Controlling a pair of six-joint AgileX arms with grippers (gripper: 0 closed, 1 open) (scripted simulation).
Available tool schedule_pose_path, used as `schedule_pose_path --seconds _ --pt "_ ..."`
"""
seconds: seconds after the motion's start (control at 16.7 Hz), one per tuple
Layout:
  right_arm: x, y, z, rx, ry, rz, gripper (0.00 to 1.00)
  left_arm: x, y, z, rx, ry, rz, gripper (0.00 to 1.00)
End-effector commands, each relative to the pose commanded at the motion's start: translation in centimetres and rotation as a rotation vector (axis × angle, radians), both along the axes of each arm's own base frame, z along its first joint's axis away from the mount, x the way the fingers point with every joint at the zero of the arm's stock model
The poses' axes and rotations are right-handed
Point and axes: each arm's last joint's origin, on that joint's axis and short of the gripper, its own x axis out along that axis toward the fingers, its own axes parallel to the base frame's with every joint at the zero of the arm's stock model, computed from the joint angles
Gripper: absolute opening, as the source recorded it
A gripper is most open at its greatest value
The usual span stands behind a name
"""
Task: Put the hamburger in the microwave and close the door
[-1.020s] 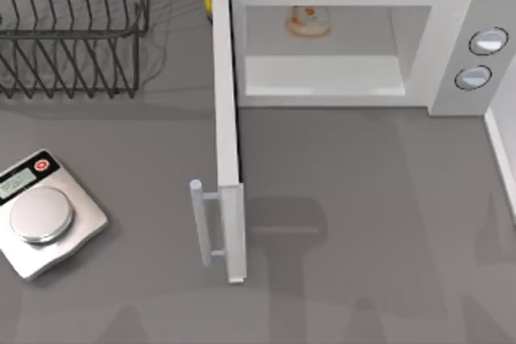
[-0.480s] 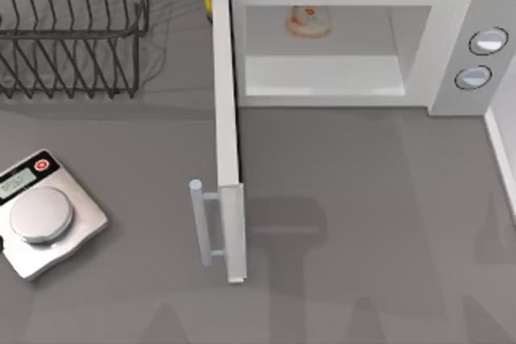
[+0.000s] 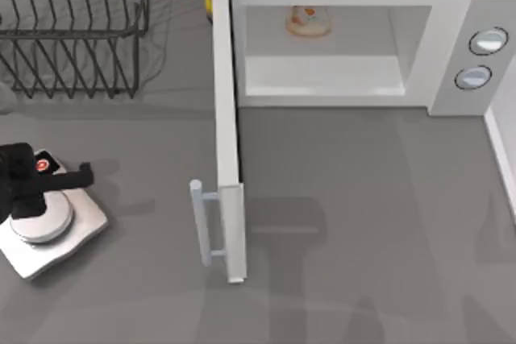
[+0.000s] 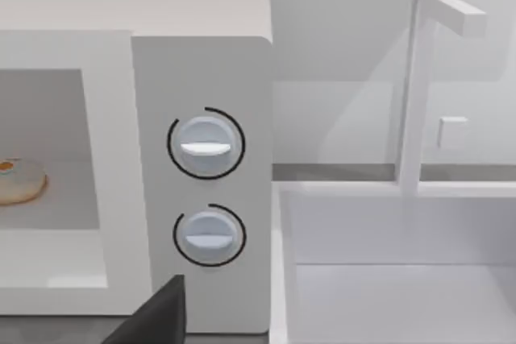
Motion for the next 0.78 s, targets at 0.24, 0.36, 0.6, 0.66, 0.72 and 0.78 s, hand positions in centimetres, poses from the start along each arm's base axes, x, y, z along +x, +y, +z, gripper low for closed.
schedule_pose_path --seconds 0.24,0.36,0.6,0.66,0.72,0.78 --pt "0.0 0.0 0.0 0.000 0.000 0.000 1.00 1.9 -4.6 0.9 0.100 0.090 -0.028 0.00" --pt "0.0 0.0 0.0 0.000 0.000 0.000 1.00 2.3 -6.2 1.1 0.136 0.102 -0.038 0.00" --pt "0.0 0.0 0.0 0.000 0.000 0.000 1.00 2.4 -6.9 1.1 0.151 0.104 -0.042 0.00" --pt "0.0 0.0 0.0 0.000 0.000 0.000 1.00 2.4 -6.9 1.1 0.151 0.104 -0.042 0.00" --pt "0.0 0.0 0.0 0.000 0.000 0.000 1.00 2.4 -6.8 1.1 0.147 0.103 -0.041 0.00" --pt "0.0 0.0 0.0 0.000 0.000 0.000 1.00 2.4 -6.8 1.1 0.147 0.103 -0.041 0.00"
